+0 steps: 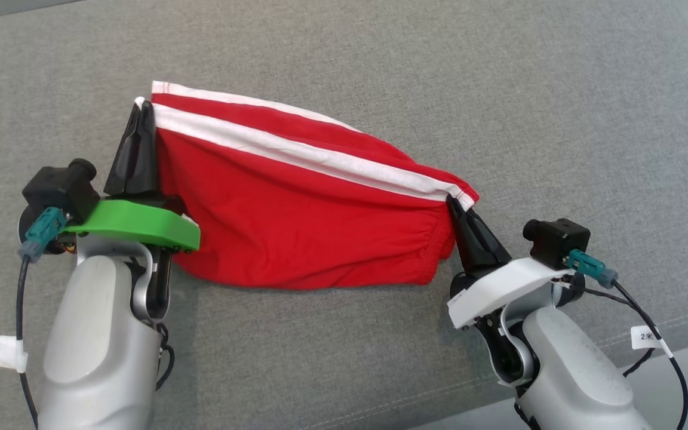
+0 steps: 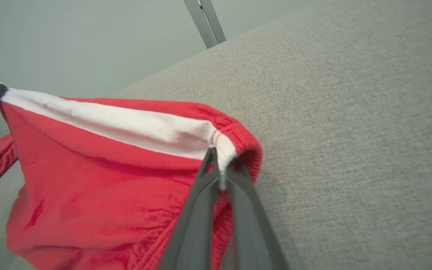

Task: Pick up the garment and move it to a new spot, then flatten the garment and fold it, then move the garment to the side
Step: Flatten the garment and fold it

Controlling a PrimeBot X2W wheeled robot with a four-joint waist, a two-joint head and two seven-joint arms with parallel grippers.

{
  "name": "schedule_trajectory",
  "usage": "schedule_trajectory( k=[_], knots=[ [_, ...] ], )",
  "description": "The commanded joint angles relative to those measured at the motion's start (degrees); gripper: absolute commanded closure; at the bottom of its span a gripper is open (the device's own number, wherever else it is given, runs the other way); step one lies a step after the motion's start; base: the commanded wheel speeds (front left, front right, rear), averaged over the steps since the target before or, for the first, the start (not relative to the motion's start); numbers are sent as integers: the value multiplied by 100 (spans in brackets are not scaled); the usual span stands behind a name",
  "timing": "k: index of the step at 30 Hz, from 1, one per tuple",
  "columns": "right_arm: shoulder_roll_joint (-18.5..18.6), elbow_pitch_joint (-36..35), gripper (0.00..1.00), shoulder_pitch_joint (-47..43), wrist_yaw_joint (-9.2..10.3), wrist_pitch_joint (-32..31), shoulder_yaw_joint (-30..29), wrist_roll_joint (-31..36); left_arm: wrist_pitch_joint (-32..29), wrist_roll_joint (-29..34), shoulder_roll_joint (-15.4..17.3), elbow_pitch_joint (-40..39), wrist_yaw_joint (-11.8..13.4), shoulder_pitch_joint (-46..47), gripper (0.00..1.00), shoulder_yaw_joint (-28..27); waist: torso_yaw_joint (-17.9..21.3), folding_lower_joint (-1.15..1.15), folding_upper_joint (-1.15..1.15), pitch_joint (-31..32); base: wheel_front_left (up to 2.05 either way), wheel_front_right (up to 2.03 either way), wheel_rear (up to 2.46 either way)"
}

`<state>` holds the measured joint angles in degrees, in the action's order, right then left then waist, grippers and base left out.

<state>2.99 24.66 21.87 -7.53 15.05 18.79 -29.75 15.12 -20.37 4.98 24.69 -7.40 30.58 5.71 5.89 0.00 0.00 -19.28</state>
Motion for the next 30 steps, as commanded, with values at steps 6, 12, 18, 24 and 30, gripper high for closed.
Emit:
schedule_trajectory(
  k=[6,12,18,24,30],
  knots=[
    [-7,161,100,330,8,20,239,-250,2,427,-6,572,-7,510,100,-188,196,0,0,-324,0,0,0],
    [-9,201,100,515,8,20,334,-327,2,813,-54,1014,11,904,100,-361,188,0,0,-373,0,0,0],
    [-7,277,69,656,8,20,419,-394,2,1063,-93,1559,151,1261,100,-457,236,0,0,-382,0,0,0],
    [-5,349,0,718,8,20,437,-174,2,1181,-141,1838,299,1439,0,-538,254,0,0,-330,0,0,0],
    [-6,192,0,542,8,21,224,159,2,1204,-181,1884,231,1268,0,-409,155,0,0,-174,0,0,0]
  ],
)
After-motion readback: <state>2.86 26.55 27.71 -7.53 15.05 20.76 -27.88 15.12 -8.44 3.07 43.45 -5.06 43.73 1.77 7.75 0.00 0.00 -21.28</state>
